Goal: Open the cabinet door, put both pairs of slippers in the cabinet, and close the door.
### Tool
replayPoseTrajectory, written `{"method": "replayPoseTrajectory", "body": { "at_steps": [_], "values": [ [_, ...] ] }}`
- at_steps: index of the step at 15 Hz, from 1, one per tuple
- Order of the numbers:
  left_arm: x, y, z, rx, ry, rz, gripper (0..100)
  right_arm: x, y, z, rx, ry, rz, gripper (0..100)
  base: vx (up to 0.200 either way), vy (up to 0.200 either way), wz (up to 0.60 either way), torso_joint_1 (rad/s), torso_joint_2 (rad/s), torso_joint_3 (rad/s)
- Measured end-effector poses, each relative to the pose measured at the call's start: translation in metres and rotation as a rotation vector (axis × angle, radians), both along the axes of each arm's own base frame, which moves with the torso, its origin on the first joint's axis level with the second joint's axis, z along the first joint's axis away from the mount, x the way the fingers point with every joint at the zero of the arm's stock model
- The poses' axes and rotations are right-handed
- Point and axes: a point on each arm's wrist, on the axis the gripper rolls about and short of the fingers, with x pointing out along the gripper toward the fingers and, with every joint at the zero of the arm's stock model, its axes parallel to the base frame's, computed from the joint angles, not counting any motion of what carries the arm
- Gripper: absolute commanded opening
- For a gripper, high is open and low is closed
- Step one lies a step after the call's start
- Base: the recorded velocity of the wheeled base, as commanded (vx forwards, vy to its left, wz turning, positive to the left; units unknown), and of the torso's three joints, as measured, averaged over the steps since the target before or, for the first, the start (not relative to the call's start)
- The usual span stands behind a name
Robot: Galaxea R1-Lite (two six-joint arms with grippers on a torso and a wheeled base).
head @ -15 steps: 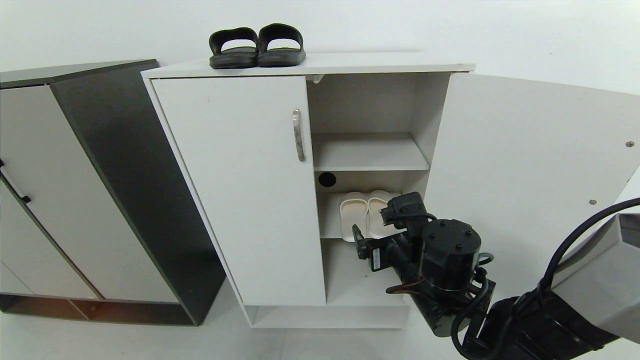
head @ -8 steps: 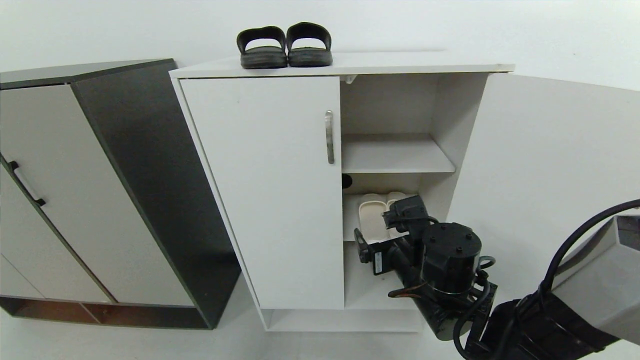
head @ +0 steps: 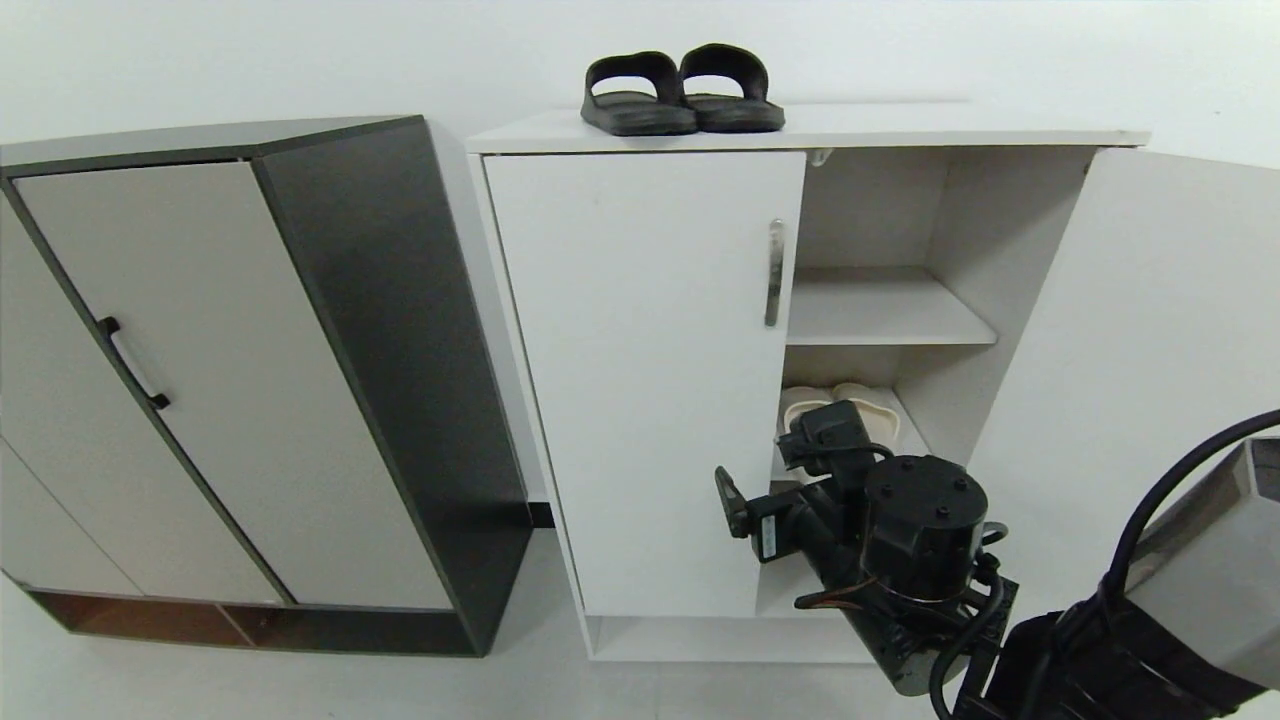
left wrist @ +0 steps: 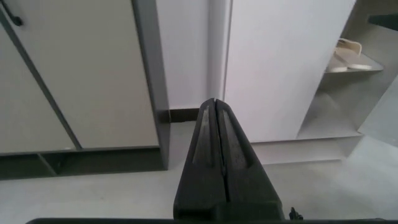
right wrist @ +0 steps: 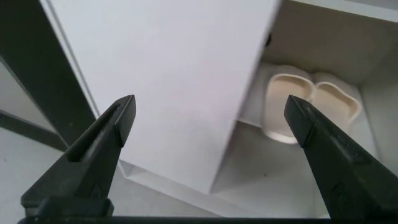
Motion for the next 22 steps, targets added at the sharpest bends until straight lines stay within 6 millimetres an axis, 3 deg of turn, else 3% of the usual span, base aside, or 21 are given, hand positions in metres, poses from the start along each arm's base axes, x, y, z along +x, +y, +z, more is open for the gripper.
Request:
{"method": "replayPoseTrajectory", "body": {
  "at_steps": [16, 22],
  "values": [
    [0.0, 0.0, 0.0, -0.004, 0.0, 0.0, 0, -0.0023, -0.003, -0.0044, -0.044, 0.007, 0.002, 100, 0.0, 0.0, 0.0, 0.0, 0.0, 0.0],
    [0.0, 0.0, 0.0001, -0.007, 0.0, 0.0, 0, -0.0027, -0.0031, -0.0065, -0.049, 0.013, 0.014, 100, 0.0, 0.0, 0.0, 0.036, -0.31, -0.3]
  ]
}}
